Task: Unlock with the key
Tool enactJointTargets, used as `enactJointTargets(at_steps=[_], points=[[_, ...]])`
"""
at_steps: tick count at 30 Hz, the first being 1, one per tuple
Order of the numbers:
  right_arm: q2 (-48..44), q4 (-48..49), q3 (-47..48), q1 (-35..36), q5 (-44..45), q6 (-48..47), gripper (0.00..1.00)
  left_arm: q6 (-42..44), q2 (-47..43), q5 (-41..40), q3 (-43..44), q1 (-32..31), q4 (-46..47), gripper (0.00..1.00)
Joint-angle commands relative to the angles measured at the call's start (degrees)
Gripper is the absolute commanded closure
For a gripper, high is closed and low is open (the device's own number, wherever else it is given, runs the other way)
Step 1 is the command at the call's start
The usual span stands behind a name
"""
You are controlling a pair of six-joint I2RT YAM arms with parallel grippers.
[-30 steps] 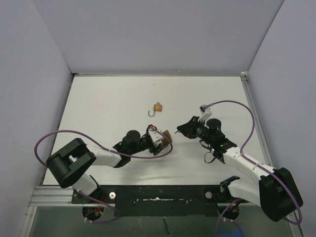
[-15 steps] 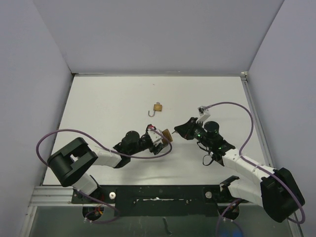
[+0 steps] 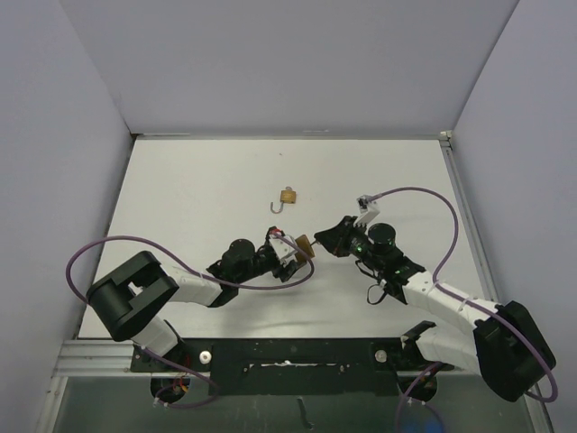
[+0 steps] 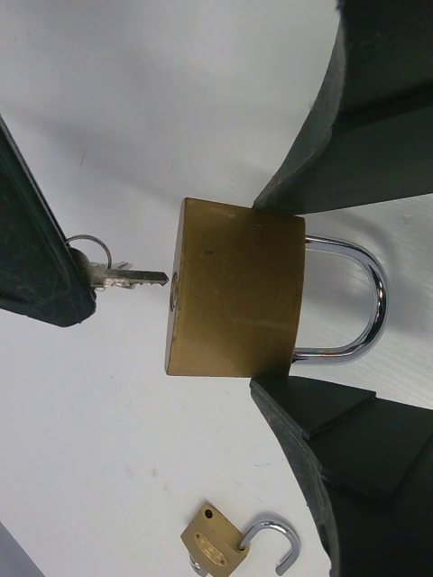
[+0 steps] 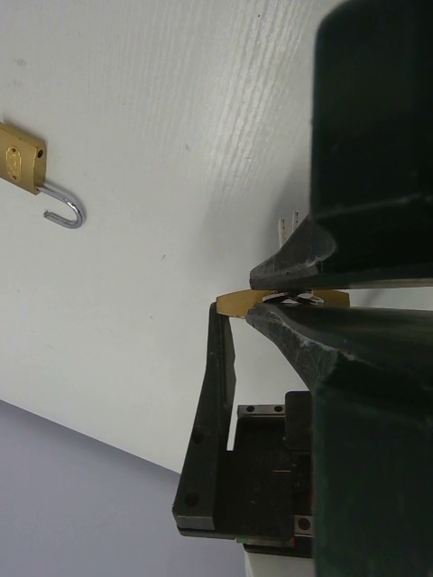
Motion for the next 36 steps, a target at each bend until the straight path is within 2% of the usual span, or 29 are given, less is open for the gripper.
enactJointTargets(at_steps=[1, 27, 36], points=[[0.38, 5.06, -0.85, 0.60, 1.71, 0.20, 1.00, -0.89, -1.01, -0.50, 1.44, -0.07, 11.53, 1.00], [2.81, 6.91, -0.42, 1.17, 1.71, 0.12, 1.00, -0.84, -2.23, 0.31, 2.20, -1.00, 10.74, 1.00], [2.88, 7.51, -0.88, 1.54, 2.66, 1.17, 1.00, -3.36, -1.38, -2.14, 3.12, -1.04, 12.85, 1.00]])
